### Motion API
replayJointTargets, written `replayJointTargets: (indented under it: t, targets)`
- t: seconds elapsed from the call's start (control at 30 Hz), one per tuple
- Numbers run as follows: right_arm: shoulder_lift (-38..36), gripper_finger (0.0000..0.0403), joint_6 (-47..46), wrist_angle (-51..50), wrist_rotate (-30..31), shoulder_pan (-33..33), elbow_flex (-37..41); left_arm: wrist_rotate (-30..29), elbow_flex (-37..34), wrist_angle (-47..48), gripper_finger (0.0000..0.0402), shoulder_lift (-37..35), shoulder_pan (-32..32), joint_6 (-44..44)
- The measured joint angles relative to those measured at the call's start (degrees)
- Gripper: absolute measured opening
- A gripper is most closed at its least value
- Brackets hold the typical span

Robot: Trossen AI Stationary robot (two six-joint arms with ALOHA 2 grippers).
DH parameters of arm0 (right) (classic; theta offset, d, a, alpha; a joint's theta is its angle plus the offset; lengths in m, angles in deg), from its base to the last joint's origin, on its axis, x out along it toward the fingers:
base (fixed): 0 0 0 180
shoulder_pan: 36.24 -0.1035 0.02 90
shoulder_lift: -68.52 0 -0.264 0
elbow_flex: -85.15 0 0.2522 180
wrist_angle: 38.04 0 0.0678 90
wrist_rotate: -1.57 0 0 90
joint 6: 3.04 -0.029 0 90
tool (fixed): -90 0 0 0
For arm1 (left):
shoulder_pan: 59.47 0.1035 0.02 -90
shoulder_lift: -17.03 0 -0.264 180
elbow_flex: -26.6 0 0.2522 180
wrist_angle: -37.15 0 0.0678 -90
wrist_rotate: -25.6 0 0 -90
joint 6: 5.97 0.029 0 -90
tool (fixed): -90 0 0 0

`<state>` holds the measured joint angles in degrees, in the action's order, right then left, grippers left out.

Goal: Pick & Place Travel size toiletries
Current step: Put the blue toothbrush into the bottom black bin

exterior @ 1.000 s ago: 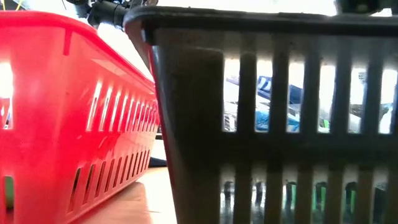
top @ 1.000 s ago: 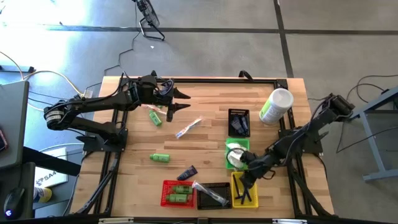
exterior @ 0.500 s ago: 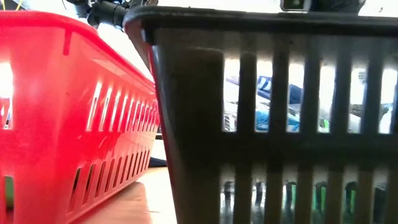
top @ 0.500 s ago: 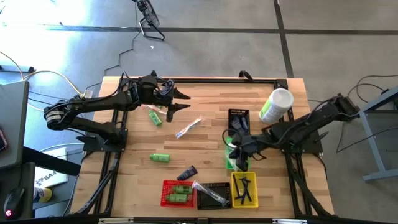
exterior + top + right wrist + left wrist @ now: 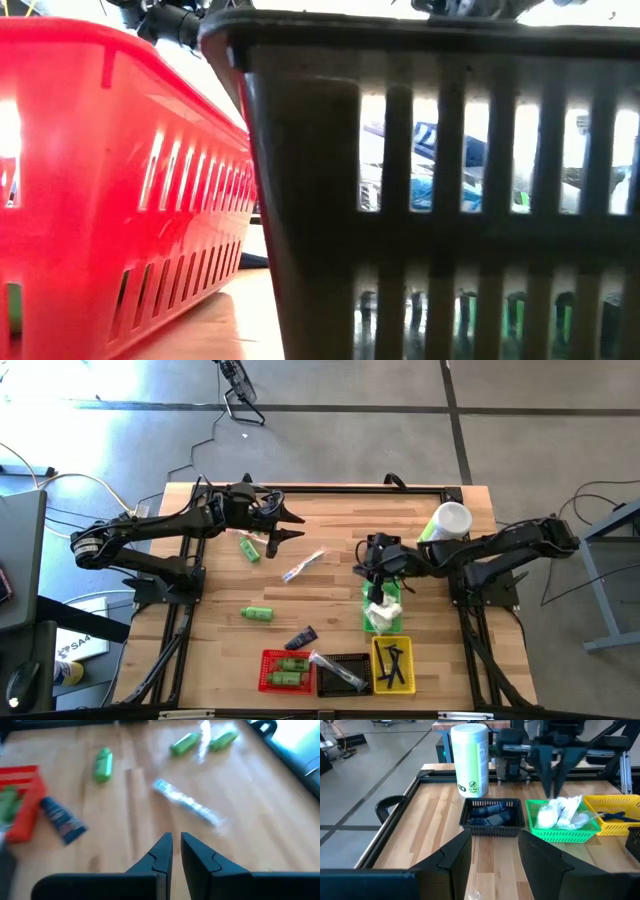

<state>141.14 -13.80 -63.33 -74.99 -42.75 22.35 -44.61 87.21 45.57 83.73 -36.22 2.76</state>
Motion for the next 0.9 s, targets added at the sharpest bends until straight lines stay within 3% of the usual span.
replayJointTargets:
  t: [0.27,0.6,0.77,0.9]
  targets:
    - [0.0,0.0029,7.95,2.26,1.48,3.93,0.0,0.11,0.0,4.2,0.0159,0.0,-0.02,-4.73]
    - [0.0,0.0029,11.05,3.28,1.43,7.95,0.0,-1.53,0.0,17.17,0.0159,0.0,-2.72,-11.12]
    - [0.0,0.0029,11.05,3.28,1.41,9.23,0.0,-9.98,0.0,21.24,0.0159,0.0,-9.45,-13.95]
    - [0.0,0.0029,11.05,3.94,1.41,9.31,0.0,-21.77,0.0,25.63,0.0159,0.02,-14.28,-19.06]
